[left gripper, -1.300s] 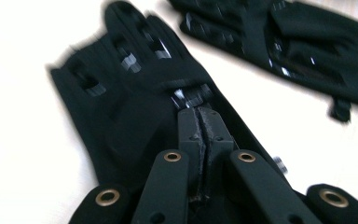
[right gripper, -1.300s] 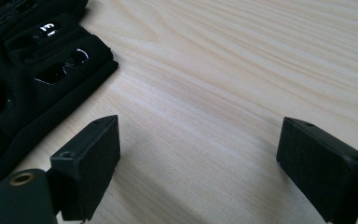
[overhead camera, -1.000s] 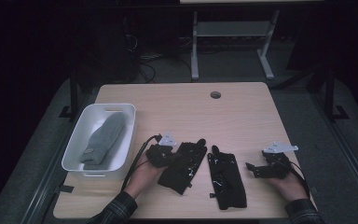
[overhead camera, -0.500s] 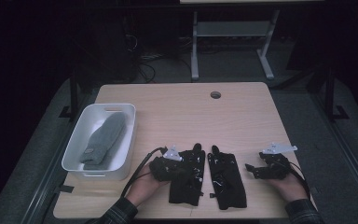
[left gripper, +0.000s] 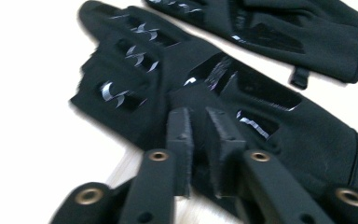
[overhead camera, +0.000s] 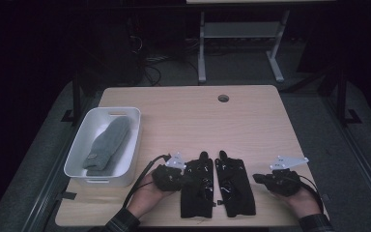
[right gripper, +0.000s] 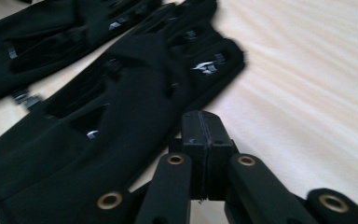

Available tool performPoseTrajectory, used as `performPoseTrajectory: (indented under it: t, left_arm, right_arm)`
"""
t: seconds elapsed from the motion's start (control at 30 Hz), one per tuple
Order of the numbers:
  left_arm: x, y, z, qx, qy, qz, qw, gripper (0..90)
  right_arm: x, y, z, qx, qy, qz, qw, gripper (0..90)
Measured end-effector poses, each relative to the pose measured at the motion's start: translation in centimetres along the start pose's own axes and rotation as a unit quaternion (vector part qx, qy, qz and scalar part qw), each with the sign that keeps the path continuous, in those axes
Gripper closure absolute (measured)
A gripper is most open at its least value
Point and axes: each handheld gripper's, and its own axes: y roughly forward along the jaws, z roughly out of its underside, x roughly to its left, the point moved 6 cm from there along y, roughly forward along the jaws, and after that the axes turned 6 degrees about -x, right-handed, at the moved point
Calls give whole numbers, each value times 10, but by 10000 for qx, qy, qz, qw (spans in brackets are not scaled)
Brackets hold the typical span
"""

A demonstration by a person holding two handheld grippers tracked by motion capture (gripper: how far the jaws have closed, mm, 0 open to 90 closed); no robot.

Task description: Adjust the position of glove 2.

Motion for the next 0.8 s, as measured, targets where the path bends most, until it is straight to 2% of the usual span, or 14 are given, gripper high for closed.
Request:
performPoseTrajectory:
  t: [0.07, 0.17, 0.2, 0.5, 0.73, 0.8]
  left_arm:
    - [2, -3, 6, 1, -142, -153, 9998, 679]
    - [6, -5, 14, 64, -270, -202, 9994, 616]
    - [6, -4, 15, 39, -376, -201, 9991, 607]
    - [6, 1, 17, 75, -432, -132, 9990, 571]
    - [6, 3, 17, 54, -519, -90, 9986, 511]
    - [6, 3, 17, 58, -600, -59, 9982, 488]
  right_arm:
    - [3, 4, 1, 91, -68, -89, 9999, 899]
    - [8, 11, 2, 220, -133, -190, 9995, 898]
    - [9, 12, 3, 278, -153, -208, 9993, 897]
    - [20, 20, 2, 402, -234, -400, 9981, 888]
    - [26, 19, 0, 349, -321, -575, 9972, 899]
    - [28, 19, -1, 311, -277, -619, 9972, 900]
